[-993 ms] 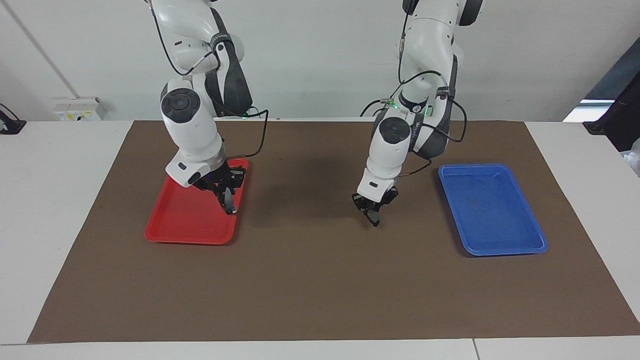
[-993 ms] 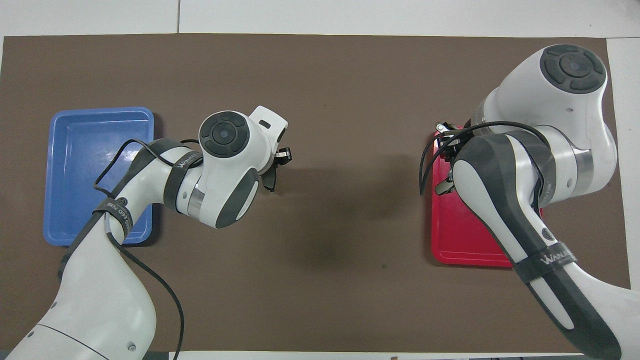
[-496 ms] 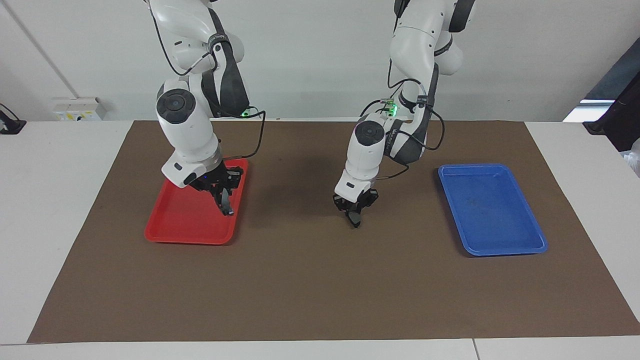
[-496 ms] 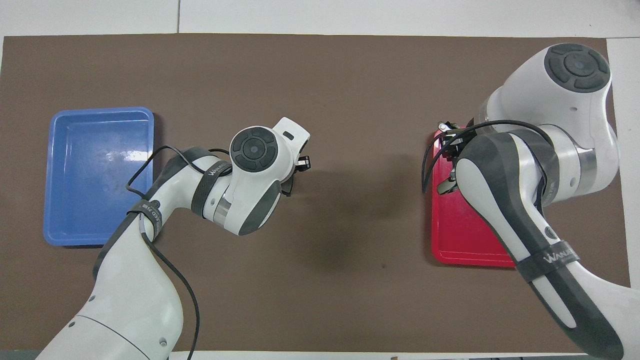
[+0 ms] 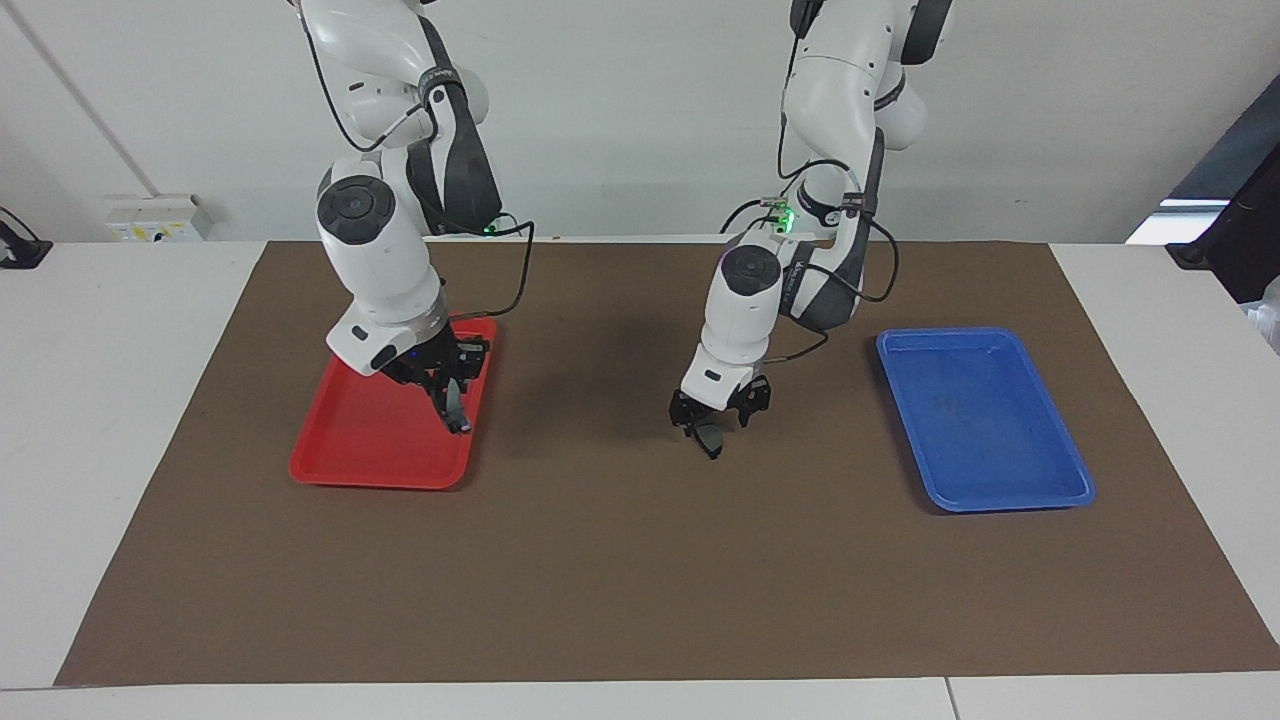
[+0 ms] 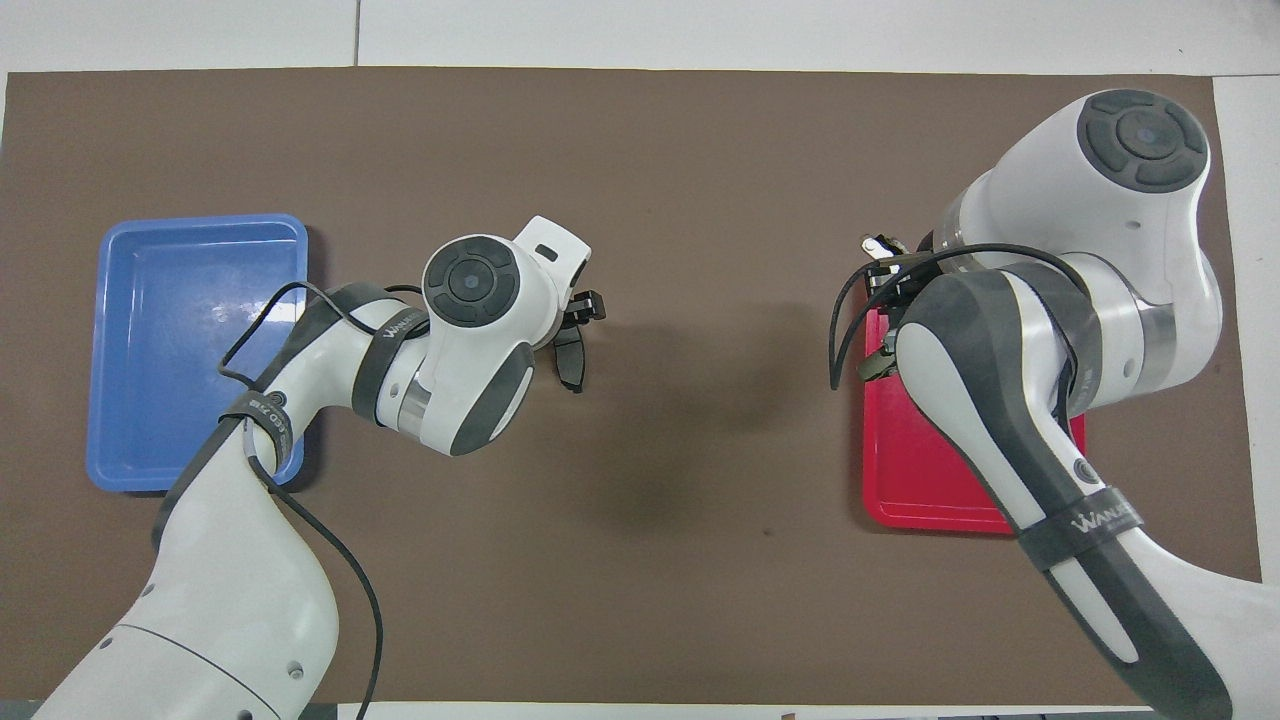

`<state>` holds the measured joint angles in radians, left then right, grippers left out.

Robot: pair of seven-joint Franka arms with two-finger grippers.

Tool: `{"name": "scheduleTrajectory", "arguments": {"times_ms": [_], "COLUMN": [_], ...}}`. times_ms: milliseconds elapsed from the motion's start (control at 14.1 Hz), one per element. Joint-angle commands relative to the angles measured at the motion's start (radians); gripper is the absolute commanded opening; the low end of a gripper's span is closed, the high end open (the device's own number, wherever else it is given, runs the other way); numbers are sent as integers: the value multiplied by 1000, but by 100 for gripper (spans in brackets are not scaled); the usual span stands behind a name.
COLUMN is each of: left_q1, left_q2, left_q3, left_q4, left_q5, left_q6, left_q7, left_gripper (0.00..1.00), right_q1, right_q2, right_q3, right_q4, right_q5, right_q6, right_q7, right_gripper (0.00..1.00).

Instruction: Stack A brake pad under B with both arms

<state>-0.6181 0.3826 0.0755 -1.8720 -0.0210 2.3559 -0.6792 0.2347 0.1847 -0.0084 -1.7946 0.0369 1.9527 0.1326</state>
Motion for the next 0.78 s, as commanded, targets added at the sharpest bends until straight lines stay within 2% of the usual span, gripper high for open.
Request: {"name": "scheduleTrajectory", "arguments": {"times_ms": [0, 71, 142, 426, 638, 709], "left_q1": [72, 99, 133, 242, 322, 348], "left_q2": [-80, -105, -123, -201, -255, -277], "left_q3": [-2, -2, -2, -2, 3, 4], "left_q4": [-29, -32, -30, -22, -18, -18], "left_q5": [-5, -5, -5, -5, -5, -5], "left_q6": [-12, -33, -62, -194, -279, -308], "left_q7": [15, 32, 79, 254, 374, 407], "left_gripper": [99, 99, 99, 99, 99, 99], "right_q1": [93, 125, 155, 293, 360, 374], "right_q2": [22, 38, 80, 322, 438, 446], "right_q3": [10, 10, 11, 15, 24, 27], "right_q4": [29, 43, 98, 367, 452, 454], "right_q5": [66, 64, 67, 66, 64, 66], "right_q6": [76, 92, 98, 95, 146, 161], "right_q7": [65, 100, 126, 265, 275, 280], "right_gripper": [5, 5, 5, 5, 2, 2]}}
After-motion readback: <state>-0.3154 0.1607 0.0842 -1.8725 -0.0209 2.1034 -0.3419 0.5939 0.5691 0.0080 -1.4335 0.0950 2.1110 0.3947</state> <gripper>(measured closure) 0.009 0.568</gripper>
